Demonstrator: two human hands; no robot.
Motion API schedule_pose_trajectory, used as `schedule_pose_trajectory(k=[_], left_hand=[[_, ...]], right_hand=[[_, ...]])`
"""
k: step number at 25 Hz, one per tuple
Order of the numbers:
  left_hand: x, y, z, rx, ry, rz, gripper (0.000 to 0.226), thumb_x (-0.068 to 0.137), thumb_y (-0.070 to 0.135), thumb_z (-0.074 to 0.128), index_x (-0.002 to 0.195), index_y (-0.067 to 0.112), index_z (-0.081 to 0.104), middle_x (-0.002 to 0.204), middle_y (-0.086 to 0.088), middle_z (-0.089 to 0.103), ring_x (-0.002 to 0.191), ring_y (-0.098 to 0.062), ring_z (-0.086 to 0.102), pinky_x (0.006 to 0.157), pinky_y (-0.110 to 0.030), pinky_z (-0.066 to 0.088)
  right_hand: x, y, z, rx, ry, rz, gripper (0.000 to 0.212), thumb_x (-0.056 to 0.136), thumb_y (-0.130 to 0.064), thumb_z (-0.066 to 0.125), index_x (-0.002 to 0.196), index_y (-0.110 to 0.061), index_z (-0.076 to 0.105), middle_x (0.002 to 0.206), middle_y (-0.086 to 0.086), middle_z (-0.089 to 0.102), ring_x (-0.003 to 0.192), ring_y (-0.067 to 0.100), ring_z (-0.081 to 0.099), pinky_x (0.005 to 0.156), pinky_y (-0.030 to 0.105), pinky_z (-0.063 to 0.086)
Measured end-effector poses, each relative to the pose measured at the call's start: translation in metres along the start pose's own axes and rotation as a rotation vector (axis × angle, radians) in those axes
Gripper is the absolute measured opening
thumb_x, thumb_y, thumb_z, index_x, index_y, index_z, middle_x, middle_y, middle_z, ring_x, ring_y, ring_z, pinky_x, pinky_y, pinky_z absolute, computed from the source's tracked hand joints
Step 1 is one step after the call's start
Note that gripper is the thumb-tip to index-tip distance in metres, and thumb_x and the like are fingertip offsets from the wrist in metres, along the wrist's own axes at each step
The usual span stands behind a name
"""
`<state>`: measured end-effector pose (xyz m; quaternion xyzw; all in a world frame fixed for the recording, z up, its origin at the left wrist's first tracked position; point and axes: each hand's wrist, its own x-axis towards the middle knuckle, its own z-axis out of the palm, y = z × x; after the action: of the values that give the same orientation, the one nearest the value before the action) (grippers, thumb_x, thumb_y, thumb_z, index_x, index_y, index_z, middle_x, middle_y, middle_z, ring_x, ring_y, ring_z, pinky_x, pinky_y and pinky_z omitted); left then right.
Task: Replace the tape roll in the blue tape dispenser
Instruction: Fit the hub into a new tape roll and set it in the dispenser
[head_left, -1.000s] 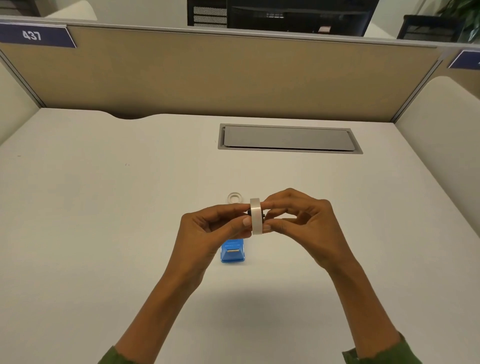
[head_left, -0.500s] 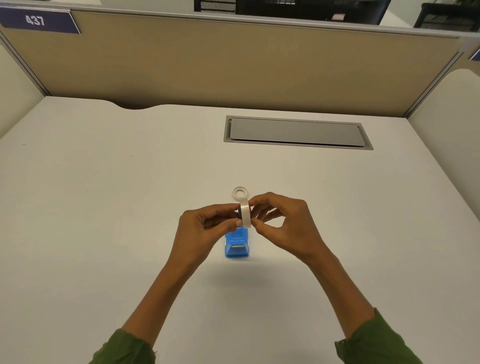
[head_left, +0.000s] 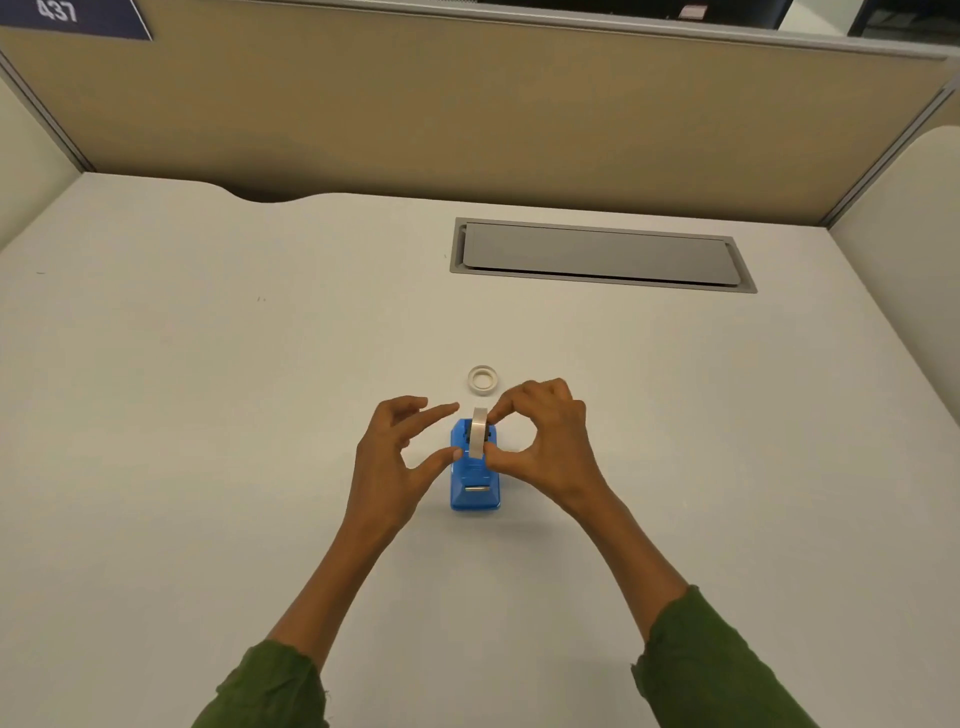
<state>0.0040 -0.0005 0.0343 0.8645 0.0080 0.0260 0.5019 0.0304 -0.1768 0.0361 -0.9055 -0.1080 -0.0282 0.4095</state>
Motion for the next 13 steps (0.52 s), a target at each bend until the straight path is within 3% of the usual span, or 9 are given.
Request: schedule_pose_trajectory(k=[2, 5, 10, 13], left_hand=[[-0.001, -0.007, 0.002, 0.032, -0.027, -0.01, 0.04, 0.075, 0.024, 0.073, 0.111, 0.038, 0.06, 0.122, 0.001, 0.048, 0.113, -0.01, 0.047, 0.09, -0.025, 0.041], [0.004, -0.013, 0.007, 0.042, -0.037, -0.054, 0.038, 0.076, 0.025, 0.072, 0.11, 0.035, 0.062, 0.123, -0.002, 0.05, 0.113, -0.013, 0.048, 0.089, -0.027, 0.04], [0.014, -0.02, 0.016, -0.003, -0.056, -0.105, 0.035, 0.074, 0.025, 0.074, 0.107, 0.031, 0.066, 0.118, -0.001, 0.054, 0.107, -0.013, 0.052, 0.082, -0.025, 0.041], [0.016, -0.023, 0.021, -0.076, -0.071, -0.146, 0.041, 0.072, 0.021, 0.076, 0.111, 0.027, 0.063, 0.113, -0.002, 0.059, 0.098, -0.014, 0.058, 0.076, -0.017, 0.043]], right_hand=[[0.002, 0.008, 0.005, -0.058, 0.013, 0.02, 0.026, 0.058, -0.04, 0.073, 0.081, -0.028, 0.067, 0.119, -0.006, 0.057, 0.115, 0.015, 0.042, 0.084, 0.035, 0.025], [0.004, 0.016, 0.011, -0.097, 0.001, 0.031, 0.027, 0.059, -0.041, 0.08, 0.082, -0.031, 0.069, 0.139, -0.003, 0.045, 0.131, 0.017, 0.03, 0.09, 0.035, 0.021], [0.008, 0.022, 0.018, -0.116, -0.004, 0.069, 0.026, 0.061, -0.04, 0.083, 0.083, -0.033, 0.071, 0.146, -0.003, 0.039, 0.136, 0.019, 0.026, 0.096, 0.041, 0.023], [0.009, 0.023, 0.02, -0.108, 0.006, 0.083, 0.026, 0.062, -0.039, 0.083, 0.085, -0.03, 0.071, 0.146, -0.002, 0.04, 0.134, 0.019, 0.03, 0.096, 0.041, 0.024]])
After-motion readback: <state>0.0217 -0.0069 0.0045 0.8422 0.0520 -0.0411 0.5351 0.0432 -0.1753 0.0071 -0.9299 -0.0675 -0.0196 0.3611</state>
